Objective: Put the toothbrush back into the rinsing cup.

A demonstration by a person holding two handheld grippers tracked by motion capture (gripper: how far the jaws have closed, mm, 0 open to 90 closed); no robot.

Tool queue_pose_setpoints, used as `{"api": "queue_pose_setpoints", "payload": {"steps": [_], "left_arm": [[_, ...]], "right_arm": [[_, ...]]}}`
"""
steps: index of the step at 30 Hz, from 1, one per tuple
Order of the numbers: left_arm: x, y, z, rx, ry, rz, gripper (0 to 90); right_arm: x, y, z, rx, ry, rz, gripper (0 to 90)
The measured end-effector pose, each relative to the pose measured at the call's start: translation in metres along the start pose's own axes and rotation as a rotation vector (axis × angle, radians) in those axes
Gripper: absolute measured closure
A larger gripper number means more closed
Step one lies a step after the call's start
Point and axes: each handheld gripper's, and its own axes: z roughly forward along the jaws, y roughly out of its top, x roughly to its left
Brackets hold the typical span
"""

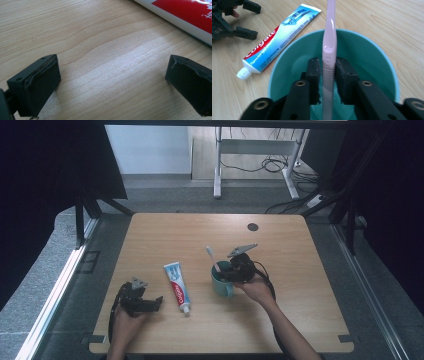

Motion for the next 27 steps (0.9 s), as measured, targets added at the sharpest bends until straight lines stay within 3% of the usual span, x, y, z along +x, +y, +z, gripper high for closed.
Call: {"api": "queue_pose_setpoints", "payload": {"steps": [15, 27], "left_arm": [[0.0, 0.0, 0.0, 0.001, -0.002, 0.0, 0.0], [0.0, 0.0, 0.0, -0.003, -0.001, -0.001, 0.0]], "right_arm": [[0.004, 0.004, -0.009, -0.021, -0.017, -0.02, 62.8], [0.01, 0.009, -0.024, -0.04, -0.072, -0.083, 45.5]]}}
